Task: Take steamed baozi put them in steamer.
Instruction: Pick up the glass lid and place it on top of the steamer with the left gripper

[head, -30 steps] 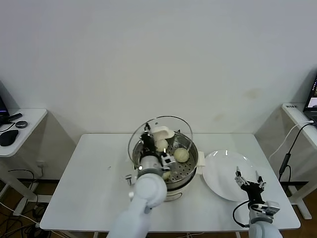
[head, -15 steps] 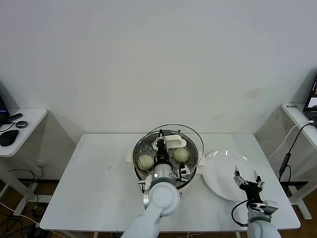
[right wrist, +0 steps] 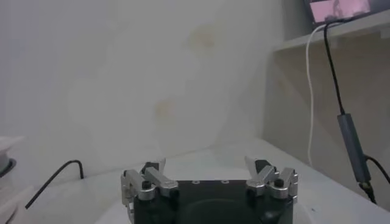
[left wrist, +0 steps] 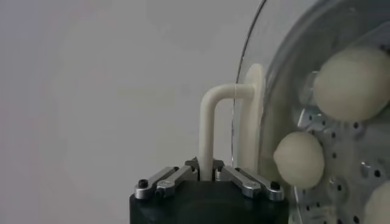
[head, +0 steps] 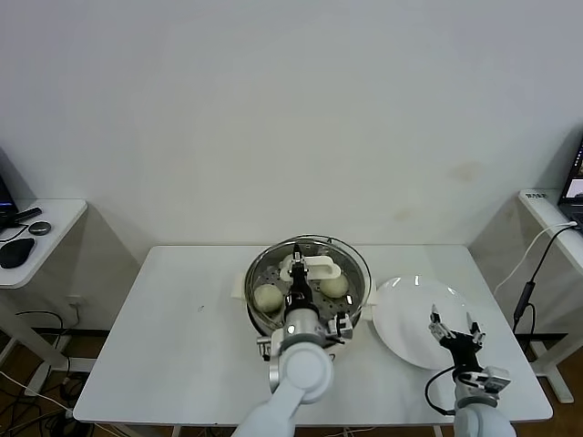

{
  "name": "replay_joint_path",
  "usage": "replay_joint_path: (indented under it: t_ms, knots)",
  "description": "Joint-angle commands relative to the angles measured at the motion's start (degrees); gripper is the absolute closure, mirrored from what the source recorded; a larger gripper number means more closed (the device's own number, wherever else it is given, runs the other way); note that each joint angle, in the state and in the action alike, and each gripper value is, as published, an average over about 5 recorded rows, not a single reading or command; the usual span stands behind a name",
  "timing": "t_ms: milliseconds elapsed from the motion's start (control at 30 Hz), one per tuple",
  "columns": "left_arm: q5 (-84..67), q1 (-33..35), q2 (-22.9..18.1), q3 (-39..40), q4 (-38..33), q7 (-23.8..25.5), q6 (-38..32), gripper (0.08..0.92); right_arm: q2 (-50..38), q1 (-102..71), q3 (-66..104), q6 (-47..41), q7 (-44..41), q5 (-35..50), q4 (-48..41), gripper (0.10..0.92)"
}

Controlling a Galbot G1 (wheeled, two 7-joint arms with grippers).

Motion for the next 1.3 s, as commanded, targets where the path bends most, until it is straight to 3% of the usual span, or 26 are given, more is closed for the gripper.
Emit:
replay_joint_path:
  t_ms: [33, 733, 1300]
  knots:
    - [1.72, 0.61, -0.07, 0.26, 0.69, -0.4, 0.03, 0.826, -0.05, 0.05, -0.06, 0.01, -0.02, 0.01, -0.21, 0.203]
    - [-0.33, 0.23, 0.02, -1.03, 1.82, 0.34, -0.08, 0.826, 0.0, 0.29, -0.1, 0.1, -0.04, -0.06, -0.67, 0.203]
    - [-2.52, 0.94, 0.05, -1.45, 2.94, -2.38, -0.27, 0.826, -0.06, 0.19, -0.19, 0.16, -0.05, -0.14, -0.72, 0.203]
